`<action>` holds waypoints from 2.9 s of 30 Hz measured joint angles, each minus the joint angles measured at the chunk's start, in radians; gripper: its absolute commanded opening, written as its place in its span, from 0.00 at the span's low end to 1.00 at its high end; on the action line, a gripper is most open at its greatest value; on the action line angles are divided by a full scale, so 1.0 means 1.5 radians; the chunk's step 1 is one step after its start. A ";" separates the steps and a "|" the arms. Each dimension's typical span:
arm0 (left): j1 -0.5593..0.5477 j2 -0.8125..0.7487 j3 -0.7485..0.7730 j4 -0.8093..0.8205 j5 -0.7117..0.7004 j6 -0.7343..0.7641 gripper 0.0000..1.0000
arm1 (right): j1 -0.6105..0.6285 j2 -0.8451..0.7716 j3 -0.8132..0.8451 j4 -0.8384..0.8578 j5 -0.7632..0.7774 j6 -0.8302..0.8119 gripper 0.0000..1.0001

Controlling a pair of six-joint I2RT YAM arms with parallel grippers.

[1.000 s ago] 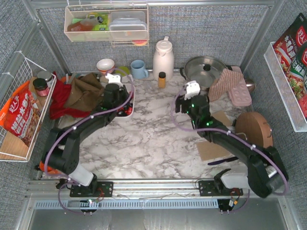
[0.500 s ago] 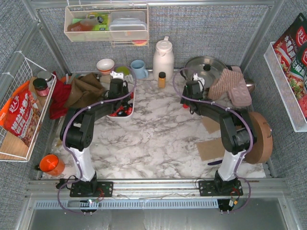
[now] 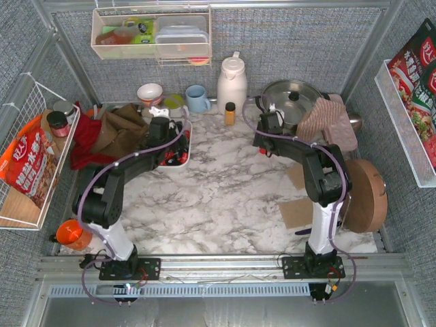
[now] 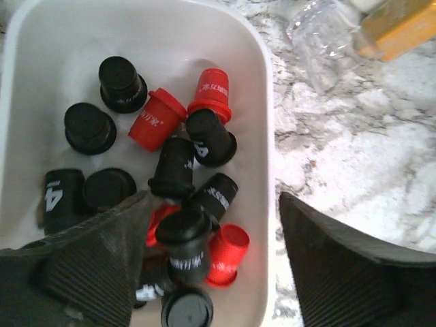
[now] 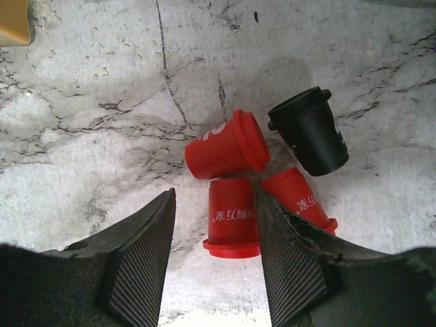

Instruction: Mix the coffee capsules in the storage basket

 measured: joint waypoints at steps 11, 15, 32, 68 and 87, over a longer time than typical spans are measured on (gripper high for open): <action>-0.001 -0.220 -0.150 0.061 0.031 -0.028 0.99 | 0.000 0.044 0.070 -0.083 0.000 0.003 0.52; -0.001 -0.259 -0.165 0.043 0.003 -0.035 0.99 | -0.001 0.060 0.093 -0.120 0.000 0.008 0.51; 0.011 -0.292 -0.165 -0.041 -0.081 -0.088 0.99 | 0.000 0.035 0.063 -0.144 -0.031 -0.001 0.29; -0.298 -0.243 -0.110 0.035 0.206 -0.006 0.69 | 0.219 -0.611 -0.716 0.660 -0.379 -0.496 0.31; -0.329 -0.211 -0.114 0.065 0.293 -0.004 0.68 | 0.230 -0.641 -0.714 0.617 -0.391 -0.558 0.31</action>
